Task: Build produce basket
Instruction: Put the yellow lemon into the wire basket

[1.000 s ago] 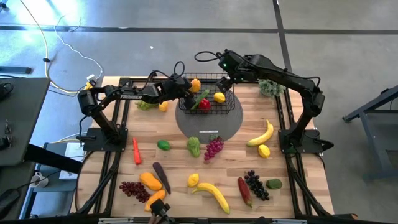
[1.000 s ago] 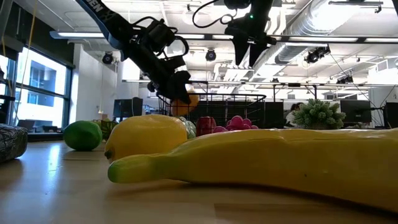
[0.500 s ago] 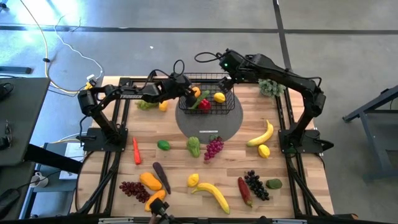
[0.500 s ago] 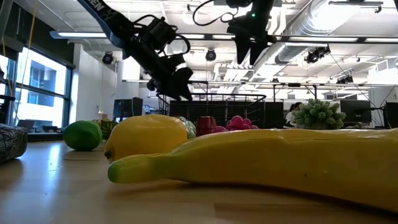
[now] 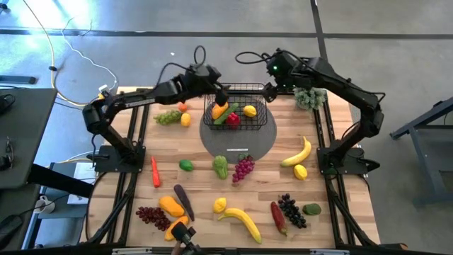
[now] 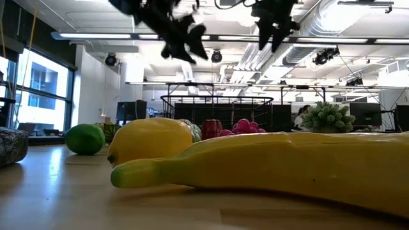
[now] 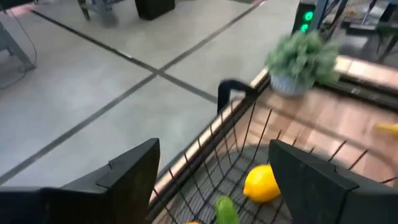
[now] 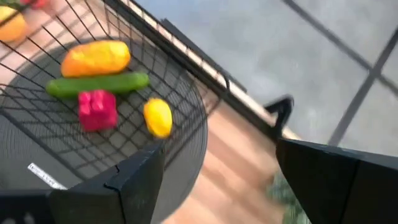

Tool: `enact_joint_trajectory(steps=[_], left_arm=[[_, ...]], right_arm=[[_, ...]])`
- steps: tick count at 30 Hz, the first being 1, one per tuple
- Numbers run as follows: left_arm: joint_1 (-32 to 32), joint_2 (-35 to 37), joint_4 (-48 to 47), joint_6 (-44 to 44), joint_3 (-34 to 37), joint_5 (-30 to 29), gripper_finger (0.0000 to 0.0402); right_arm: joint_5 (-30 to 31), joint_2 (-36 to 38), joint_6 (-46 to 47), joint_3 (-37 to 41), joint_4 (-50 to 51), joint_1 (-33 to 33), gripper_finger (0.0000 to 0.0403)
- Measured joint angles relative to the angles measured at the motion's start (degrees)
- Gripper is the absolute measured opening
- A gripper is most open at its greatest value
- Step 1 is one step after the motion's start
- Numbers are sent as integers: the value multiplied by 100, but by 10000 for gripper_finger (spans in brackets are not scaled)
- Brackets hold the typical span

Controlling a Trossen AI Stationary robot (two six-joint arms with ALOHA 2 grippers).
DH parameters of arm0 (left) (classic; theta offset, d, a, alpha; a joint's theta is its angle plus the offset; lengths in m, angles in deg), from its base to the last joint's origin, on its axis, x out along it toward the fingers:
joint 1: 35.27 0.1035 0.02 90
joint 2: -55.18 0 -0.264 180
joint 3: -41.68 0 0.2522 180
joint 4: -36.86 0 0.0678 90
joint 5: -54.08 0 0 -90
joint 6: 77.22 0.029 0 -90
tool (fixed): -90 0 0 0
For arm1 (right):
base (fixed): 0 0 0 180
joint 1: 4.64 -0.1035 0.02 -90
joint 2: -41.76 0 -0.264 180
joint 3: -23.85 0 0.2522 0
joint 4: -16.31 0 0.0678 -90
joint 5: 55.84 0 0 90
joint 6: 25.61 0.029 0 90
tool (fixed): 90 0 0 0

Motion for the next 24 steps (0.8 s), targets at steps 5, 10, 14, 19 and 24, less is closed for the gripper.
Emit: enact_joint_trajectory(steps=[5, 10, 14, 19, 24], left_arm=[[-9, 304, -655, -3, -431, 33, 291], [-6, 768, -963, -261, -505, 601, 291], [-13, 1104, -1265, -278, -505, 664, 291], [-10, 1353, -1965, -195, -505, 658, 291], [-10, 1488, -2546, 38, -351, 660, 291]], right_arm=[[14, 284, 678, 600, 177, -223, 287], [-126, 709, 1538, 1254, 191, -564, 287], [-260, 1105, 2140, 1698, 208, -873, 287], [-703, 1550, 2850, 2197, 230, -1260, 287], [-1132, 1832, 3610, 2674, 242, -1734, 287]])
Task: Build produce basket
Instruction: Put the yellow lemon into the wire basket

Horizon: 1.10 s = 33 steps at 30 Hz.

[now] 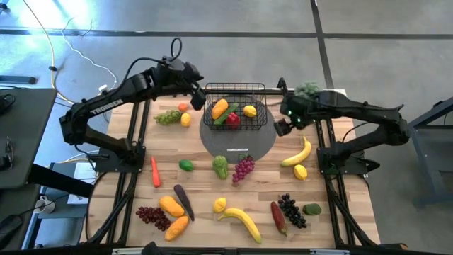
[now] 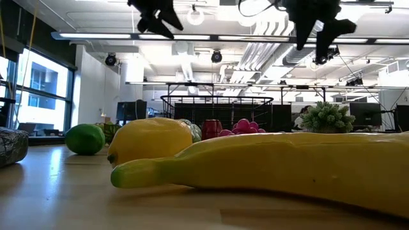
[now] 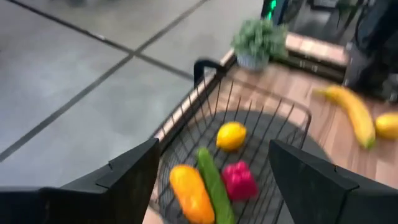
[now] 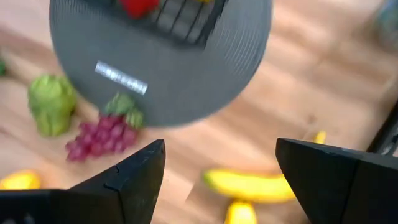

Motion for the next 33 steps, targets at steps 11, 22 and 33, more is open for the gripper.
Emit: enact_joint_trajectory(steps=[11, 22, 33], left_arm=[[-92, 22, -234, 156, 100, 7, 291], [-399, 22, -428, 170, 100, 116, 291], [-418, 22, -435, -26, 100, 92, 291]], right_arm=[[-758, 9, 922, 778, 164, -921, 287], [-1102, 9, 1892, 1635, 161, -1864, 287], [-1291, 4, 2388, 2387, -408, -2268, 287]])
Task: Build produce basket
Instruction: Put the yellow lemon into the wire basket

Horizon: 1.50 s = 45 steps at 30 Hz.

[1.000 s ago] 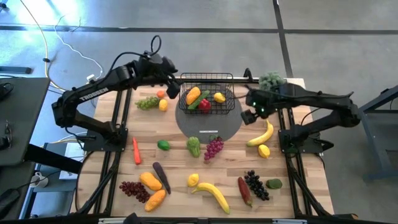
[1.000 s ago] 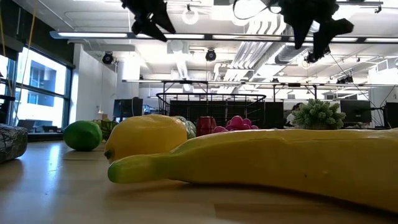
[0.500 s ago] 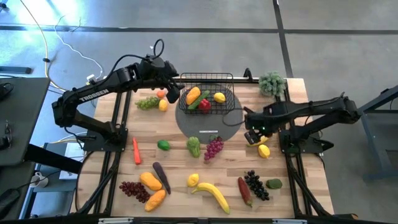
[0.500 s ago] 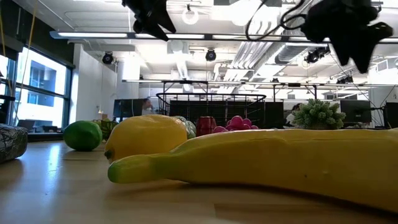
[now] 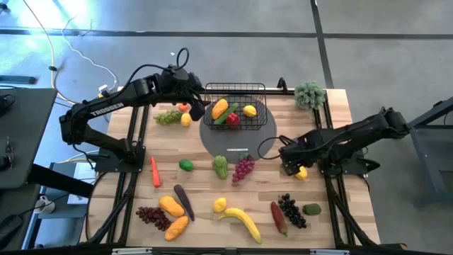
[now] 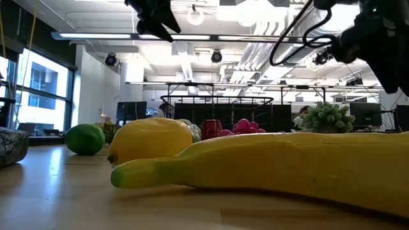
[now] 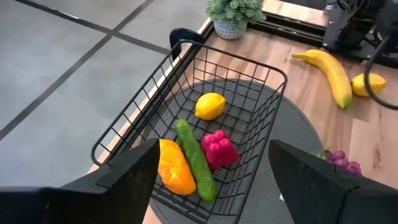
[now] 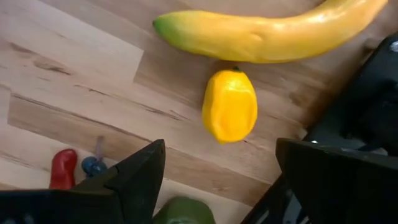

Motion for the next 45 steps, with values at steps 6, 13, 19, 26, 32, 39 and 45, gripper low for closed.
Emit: enact_joint_trajectory(steps=[6, 13, 19, 26, 32, 39, 45], left_arm=[[0, 0, 0, -67, 0, 0, 291], [0, -2, 0, -164, 0, -7, 291], [0, -2, 0, -164, 0, -22, 291], [0, -2, 0, -164, 0, -183, 291], [1, -2, 0, -208, 0, -195, 291], [2, -4, 0, -210, 0, -195, 291], [0, -7, 0, -210, 0, -195, 291]], right_arm=[[-29, 0, 90, 345, -292, 0, 287], [-120, -2, 178, 769, -779, 0, 287], [-187, -2, 339, 1148, -1187, 0, 287], [-225, -7, 402, 1492, -1589, 0, 287], [-375, -7, 447, 1762, -1868, 1, 287], [-566, -7, 595, 1917, -2162, 7, 241], [-696, -7, 597, 1917, -2309, 7, 139]])
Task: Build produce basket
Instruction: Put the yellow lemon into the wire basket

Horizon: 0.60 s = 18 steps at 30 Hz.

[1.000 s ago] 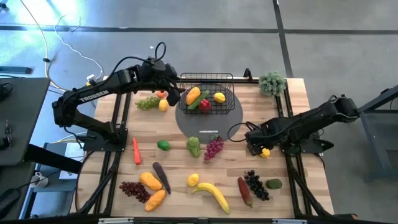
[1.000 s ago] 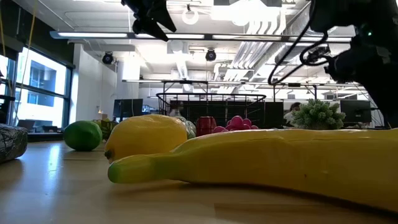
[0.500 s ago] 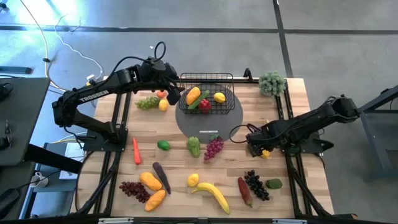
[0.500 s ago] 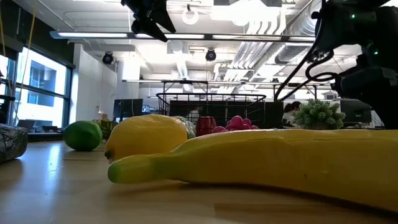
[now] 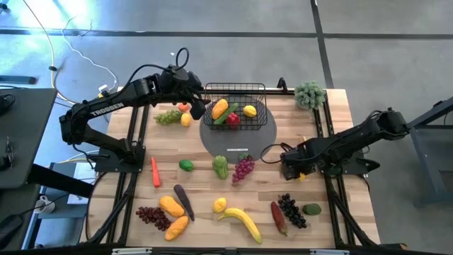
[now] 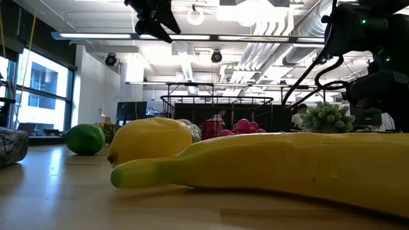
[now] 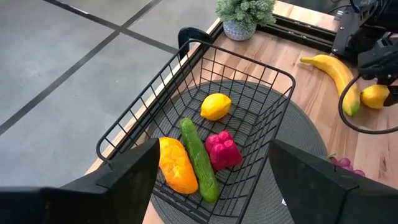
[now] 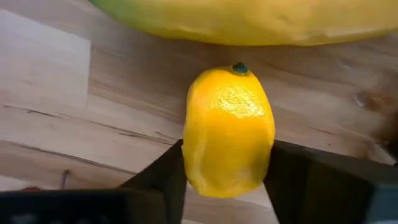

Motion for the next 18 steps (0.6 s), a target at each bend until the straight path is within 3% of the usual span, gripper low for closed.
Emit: enact_joint_trajectory(steps=[3, 12, 18], left_arm=[[2, 0, 0, 0, 0, 0, 291], [0, 0, 0, 0, 0, 0, 291], [1, 0, 0, 1, 2, -15, 291]], right_arm=[[-152, -1, 0, -26, -69, 0, 107], [-198, -2, 83, -750, -13, 0, 110], [143, -2, -59, -1407, -50, 0, 106]])
